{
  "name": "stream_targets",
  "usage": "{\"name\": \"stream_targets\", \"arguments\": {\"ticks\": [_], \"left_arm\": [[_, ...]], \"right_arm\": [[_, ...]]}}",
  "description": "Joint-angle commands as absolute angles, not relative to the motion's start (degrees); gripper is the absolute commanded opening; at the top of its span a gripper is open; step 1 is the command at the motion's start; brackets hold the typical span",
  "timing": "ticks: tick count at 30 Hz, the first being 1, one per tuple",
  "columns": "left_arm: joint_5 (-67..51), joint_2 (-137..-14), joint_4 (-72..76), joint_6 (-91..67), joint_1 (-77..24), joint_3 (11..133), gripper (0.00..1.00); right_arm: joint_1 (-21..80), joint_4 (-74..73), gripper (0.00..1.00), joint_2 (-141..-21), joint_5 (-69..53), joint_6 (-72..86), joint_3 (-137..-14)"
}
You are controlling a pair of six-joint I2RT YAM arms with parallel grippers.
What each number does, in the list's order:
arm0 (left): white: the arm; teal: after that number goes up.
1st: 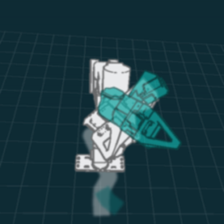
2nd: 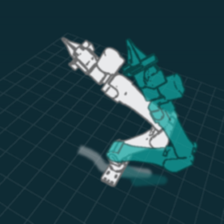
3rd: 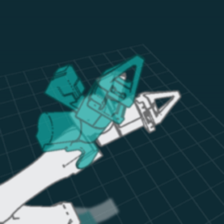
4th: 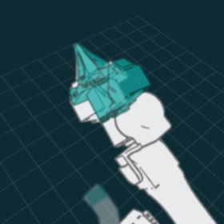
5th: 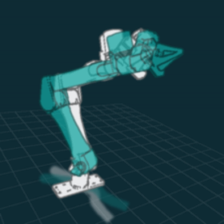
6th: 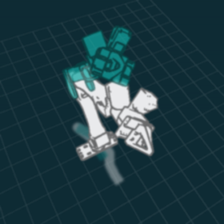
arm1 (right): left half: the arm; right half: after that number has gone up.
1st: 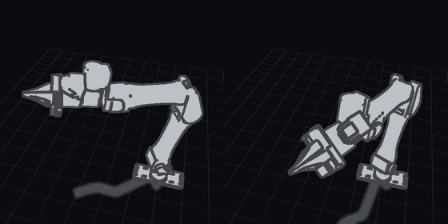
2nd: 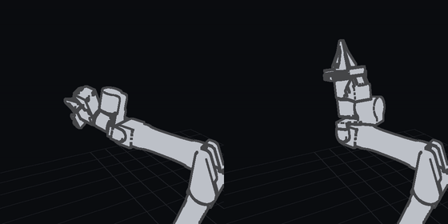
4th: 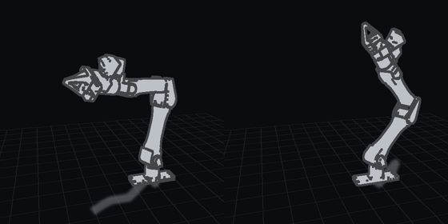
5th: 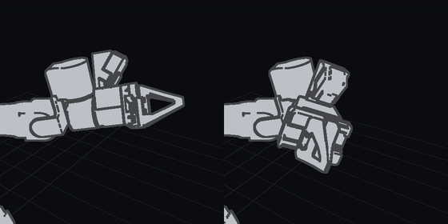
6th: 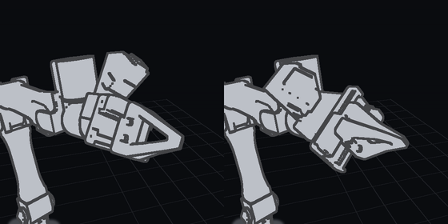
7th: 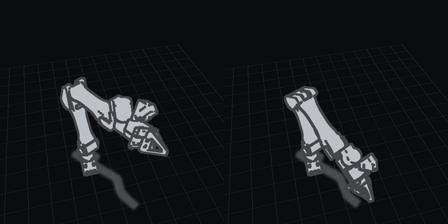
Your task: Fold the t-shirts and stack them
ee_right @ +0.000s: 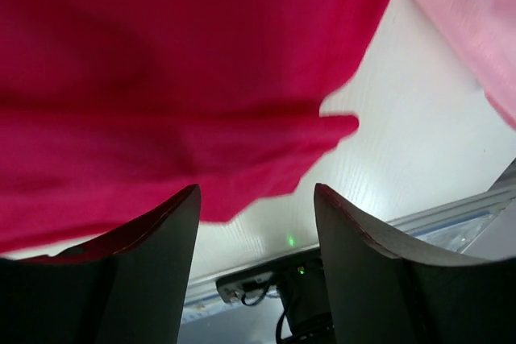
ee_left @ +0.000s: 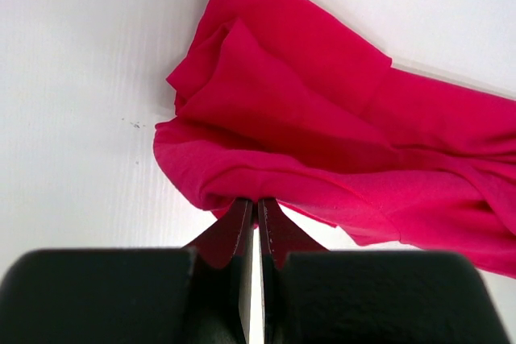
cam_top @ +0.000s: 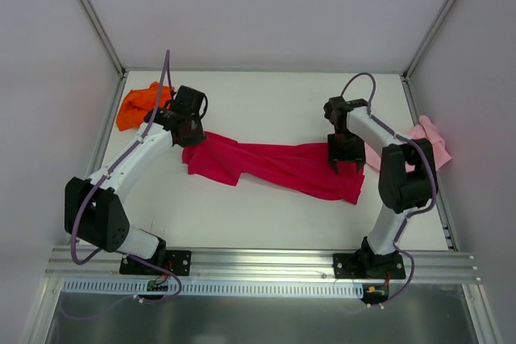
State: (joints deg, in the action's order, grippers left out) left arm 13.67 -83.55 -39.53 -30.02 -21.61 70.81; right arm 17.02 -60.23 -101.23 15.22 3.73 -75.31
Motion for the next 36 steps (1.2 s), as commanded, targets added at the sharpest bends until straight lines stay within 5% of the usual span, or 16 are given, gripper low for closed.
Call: {"name": "stream_targets", "arguments": {"ticks": [1, 13, 36], "left_arm": [[13.3, -80.0, -40.3, -29.0, -20.7, 70.4, 0.0], [13.9, -78.1, -41.9, -28.8, -20.7, 69.7, 0.0], [13.9, -75.0, -41.8, -28.0, -20.7, 70.8, 0.0]], "right_arm": [[15.6, -58.2, 0.62, -106.1, 18.5, 6.5, -83.0], [14.9, -60.9, 0.61, -117.2, 18.1, 4.5, -99.5], [14.2, -65.8, 0.57, -118.5, 6.5, 2.1, -96.4]]}}
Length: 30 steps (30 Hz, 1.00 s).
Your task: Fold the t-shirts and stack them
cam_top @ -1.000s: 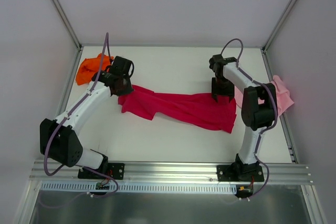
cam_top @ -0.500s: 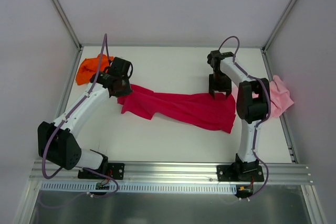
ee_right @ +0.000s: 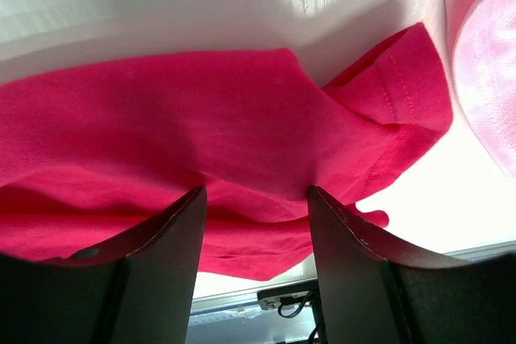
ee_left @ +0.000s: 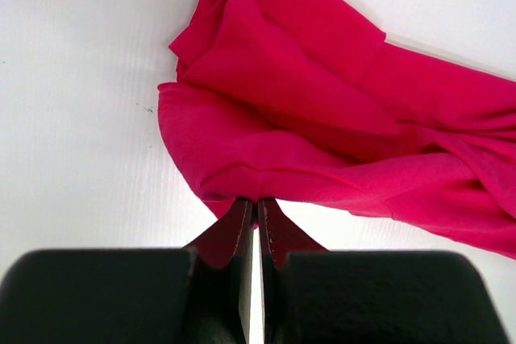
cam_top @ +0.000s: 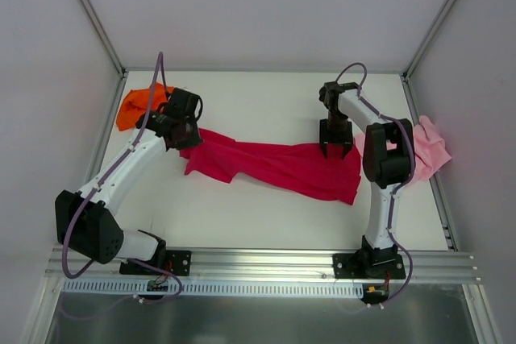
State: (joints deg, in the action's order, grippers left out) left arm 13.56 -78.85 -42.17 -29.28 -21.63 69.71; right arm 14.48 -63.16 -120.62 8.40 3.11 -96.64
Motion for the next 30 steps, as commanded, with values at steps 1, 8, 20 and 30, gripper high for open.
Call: {"name": "stream_targets", "arguments": {"ticks": [1, 8, 20, 30], "left_arm": [[13.9, -74.6, -41.4, -27.9, -20.7, 70.6, 0.0], [14.0, -73.5, -42.1, -27.7, -20.7, 69.8, 0.0], [13.0, -72.5, -42.7, -26.9, -20.1, 69.1, 0.0], [12.0, -71.6, -42.1, -28.0, -20.1, 64.9, 0.0]], "right_arm": [[14.2, -66.1, 0.57, -118.5, 6.6, 1.9, -96.3], [14.2, -65.9, 0.35, -119.3, 6.5, 1.4, -94.7], [14.2, -60.6, 0.01, -116.6, 4.7, 0.9, -92.8], [13.4, -60.2, 0.01, -121.0, 6.9, 3.2, -113.9]]}}
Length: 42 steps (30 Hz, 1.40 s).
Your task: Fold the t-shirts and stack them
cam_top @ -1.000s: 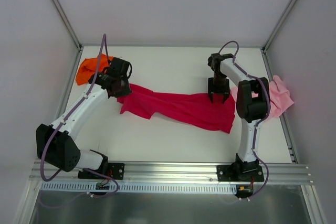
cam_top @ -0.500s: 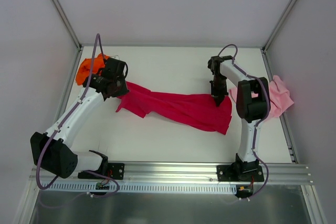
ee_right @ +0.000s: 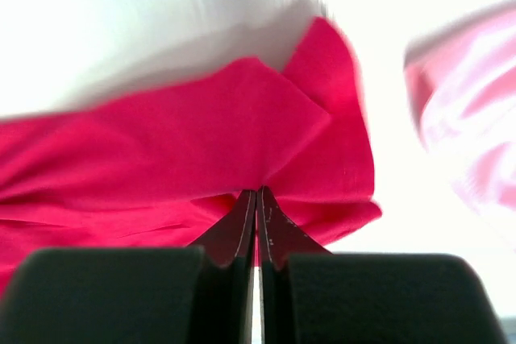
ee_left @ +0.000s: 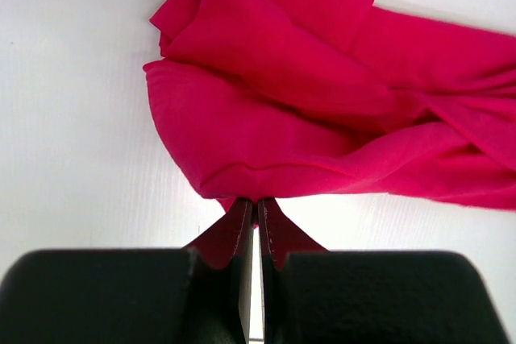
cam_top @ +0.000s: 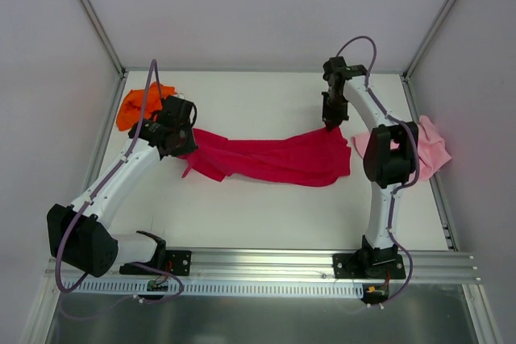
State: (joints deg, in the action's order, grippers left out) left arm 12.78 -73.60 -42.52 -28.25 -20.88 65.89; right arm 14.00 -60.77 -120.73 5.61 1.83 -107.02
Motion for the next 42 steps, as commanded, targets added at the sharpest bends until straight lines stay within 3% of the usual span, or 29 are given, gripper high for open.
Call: {"name": "stream_targets", "arguments": {"ticks": [1, 8, 18, 30, 40, 42], "left_arm": [[12.0, -71.5, -42.0, -28.1, -20.0, 64.5, 0.0], [12.2, -70.9, -41.9, -28.1, -20.0, 63.4, 0.0], [12.5, -71.0, -42.5, -27.7, -20.0, 63.6, 0.0], [12.2, -71.1, -42.7, -27.7, -20.0, 63.4, 0.0], [11.8, -71.9, -42.9, -27.3, -19.9, 63.5, 0.0], [11.6, -72.1, -43.0, -27.2, -19.9, 63.6, 0.0]], "right_arm": [[13.3, -60.2, 0.01, -121.5, 6.9, 3.3, -115.4], [11.8, -60.2, 0.01, -126.9, 8.8, 4.8, -123.0], [10.2, -49.0, 0.01, -120.2, 10.2, 9.9, -113.6], [9.3, -45.1, 0.01, -122.5, 12.1, 15.4, -120.8], [9.5, -37.5, 0.01, -120.9, 13.3, 12.6, -116.0], [9.6, -37.2, 0.41, -120.5, 12.1, 10.6, -115.9]]}}
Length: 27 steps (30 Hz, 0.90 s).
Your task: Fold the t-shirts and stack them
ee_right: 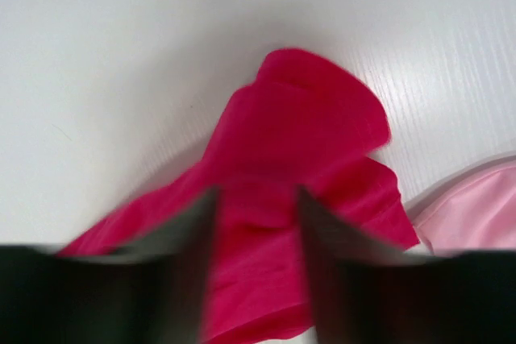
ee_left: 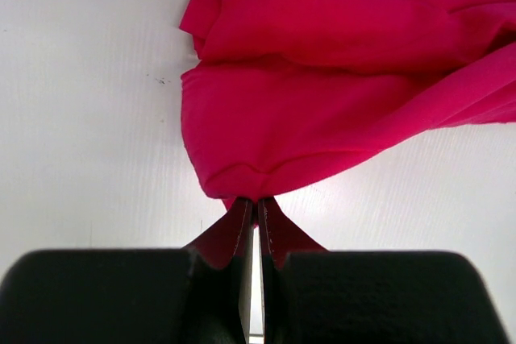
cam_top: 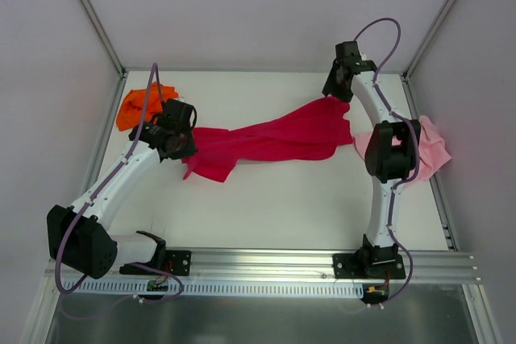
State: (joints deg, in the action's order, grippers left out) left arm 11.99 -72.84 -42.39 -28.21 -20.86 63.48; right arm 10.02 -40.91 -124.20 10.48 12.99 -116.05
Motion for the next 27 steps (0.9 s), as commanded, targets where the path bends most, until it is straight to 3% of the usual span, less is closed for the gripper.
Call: {"name": "stream_targets", "arguments": {"ticks": [1, 2, 3, 10, 13, 17, 27], "left_arm": [[11.7, -72.2, -43.0, -27.2, -19.9, 63.6, 0.0], [11.6, -72.3, -42.9, -27.2, -19.9, 63.7, 0.0], [11.5, -72.4, -42.8, -27.2, -19.8, 63.8, 0.0], [10.5, -73.3, -41.8, -27.6, -19.9, 63.9, 0.0], [10.0, -74.1, -41.1, -27.3, -19.8, 63.9, 0.0], [9.7, -74.7, -40.3, -27.0, -19.7, 64.0, 0.0], [9.0, -74.0, -40.3, -27.5, -19.8, 63.8, 0.0]], "right_arm": [[9.6, -41.0, 0.62, -122.2, 11.0, 9.7, -117.7], [9.8, -43.5, 0.73, -123.0, 8.2, 8.8, -121.9], [9.8, -45.8, 0.73, -123.6, 7.0, 7.9, -123.5], [11.6, -45.3, 0.65, -106.0, 5.0, 12.9, -99.4], [11.5, -48.6, 0.51, -103.4, 2.7, 14.6, -92.4], [11.9, -44.3, 0.49, -100.0, 0.6, 16.0, -80.8], [13.3, -41.2, 0.49, -105.0, 0.6, 15.4, -78.0]]}}
